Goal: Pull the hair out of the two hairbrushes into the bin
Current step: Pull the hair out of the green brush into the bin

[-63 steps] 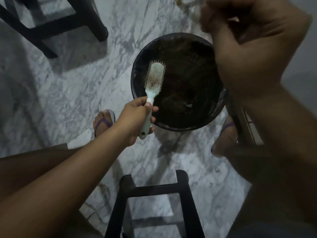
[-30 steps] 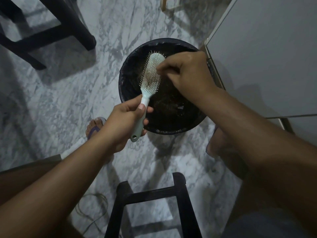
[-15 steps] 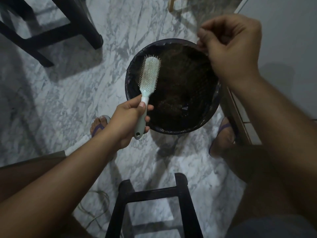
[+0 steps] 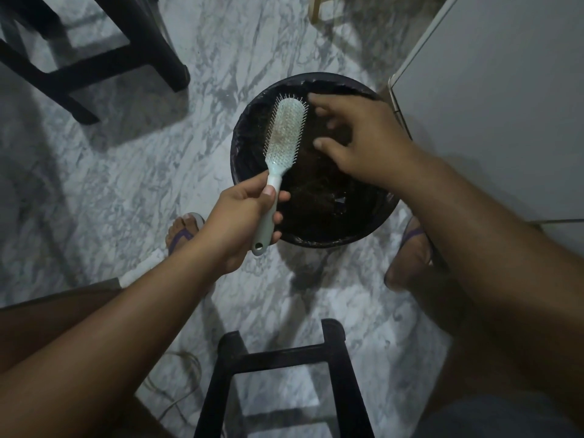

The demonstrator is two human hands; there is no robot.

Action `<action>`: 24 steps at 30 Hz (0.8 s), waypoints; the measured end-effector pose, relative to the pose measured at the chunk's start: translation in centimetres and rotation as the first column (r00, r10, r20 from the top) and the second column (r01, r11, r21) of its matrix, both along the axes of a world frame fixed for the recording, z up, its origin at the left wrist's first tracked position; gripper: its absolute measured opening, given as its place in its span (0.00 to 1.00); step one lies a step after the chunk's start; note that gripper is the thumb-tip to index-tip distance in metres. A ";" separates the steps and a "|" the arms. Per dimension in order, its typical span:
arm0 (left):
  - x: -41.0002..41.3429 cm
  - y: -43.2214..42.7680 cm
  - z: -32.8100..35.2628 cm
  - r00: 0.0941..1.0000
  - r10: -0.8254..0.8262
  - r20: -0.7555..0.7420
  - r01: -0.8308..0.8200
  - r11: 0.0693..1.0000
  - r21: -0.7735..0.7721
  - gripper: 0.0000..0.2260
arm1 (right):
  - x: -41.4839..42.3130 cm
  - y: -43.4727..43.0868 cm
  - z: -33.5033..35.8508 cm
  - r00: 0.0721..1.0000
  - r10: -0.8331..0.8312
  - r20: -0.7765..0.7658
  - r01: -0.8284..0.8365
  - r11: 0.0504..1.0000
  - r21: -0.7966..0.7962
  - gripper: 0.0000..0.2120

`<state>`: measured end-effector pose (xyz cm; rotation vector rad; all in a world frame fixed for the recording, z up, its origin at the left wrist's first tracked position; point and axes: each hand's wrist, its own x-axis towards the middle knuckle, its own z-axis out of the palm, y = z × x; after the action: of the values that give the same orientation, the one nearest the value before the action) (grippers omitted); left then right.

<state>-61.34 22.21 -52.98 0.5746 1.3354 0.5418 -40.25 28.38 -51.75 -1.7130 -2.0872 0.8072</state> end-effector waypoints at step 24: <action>-0.3 -0.2 0.2 0.956 0.000 0.294 0.034 0.993 -0.112 0.16 | 0.3 0.8 5.7 0.896 -0.044 -0.441 0.334 0.722 0.606 0.06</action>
<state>-61.65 21.99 -52.82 0.3918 1.0703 0.5097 -39.91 29.13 -46.06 -1.2008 -1.5892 0.2348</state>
